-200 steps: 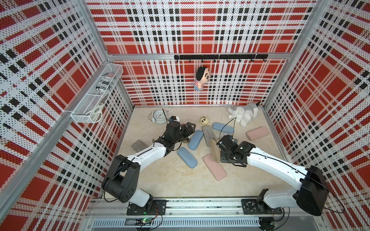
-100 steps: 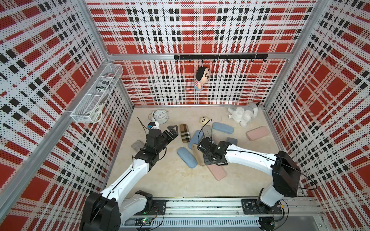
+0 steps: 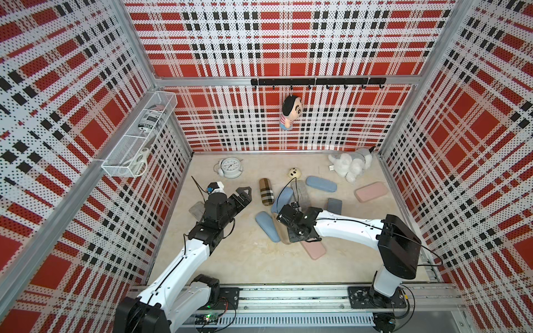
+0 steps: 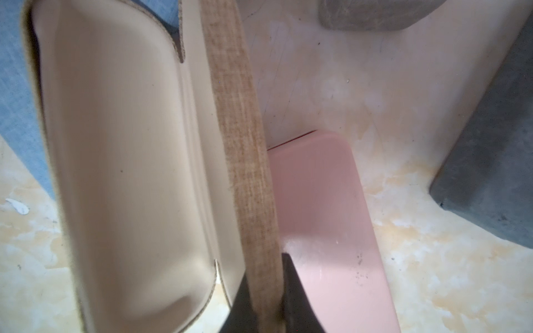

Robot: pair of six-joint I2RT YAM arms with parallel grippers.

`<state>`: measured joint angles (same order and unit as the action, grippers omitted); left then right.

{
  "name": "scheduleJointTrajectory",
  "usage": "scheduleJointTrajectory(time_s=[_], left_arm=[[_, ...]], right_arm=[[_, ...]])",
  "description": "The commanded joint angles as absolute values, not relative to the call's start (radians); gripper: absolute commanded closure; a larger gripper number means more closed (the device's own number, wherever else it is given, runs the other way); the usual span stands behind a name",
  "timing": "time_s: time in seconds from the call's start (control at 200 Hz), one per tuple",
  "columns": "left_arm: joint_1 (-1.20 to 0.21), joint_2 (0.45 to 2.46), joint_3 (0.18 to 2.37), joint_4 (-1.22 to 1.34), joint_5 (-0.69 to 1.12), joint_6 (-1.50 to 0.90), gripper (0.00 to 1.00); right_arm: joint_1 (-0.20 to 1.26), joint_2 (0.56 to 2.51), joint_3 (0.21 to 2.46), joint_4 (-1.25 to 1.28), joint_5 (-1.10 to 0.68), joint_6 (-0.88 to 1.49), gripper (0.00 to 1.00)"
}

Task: Close the glasses case
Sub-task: Adjust the glasses case at the center of the board.

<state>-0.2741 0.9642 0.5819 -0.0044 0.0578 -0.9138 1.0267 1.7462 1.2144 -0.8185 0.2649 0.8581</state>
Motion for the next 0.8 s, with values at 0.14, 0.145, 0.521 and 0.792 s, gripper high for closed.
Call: scheduleJointTrajectory(time_s=[0.14, 0.145, 0.521, 0.792], left_arm=[[-0.265, 0.955, 0.554, -0.010, 0.073, -0.900, 0.02], [-0.265, 0.954, 0.554, -0.010, 0.072, -0.900, 0.02], [-0.266, 0.935, 0.535, -0.019, 0.069, -0.906, 0.02], [-0.337, 0.945, 0.508, 0.000, 0.025, -0.928, 0.02]], right_arm=[[1.093, 1.865, 1.293, -0.786, 0.222, 0.837, 0.88], [1.093, 1.867, 1.295, -0.785, 0.221, 0.837, 0.88], [1.112, 1.904, 1.355, -0.851, 0.291, 0.882, 0.88], [1.114, 1.803, 1.262, -0.913, 0.379, 0.981, 0.86]])
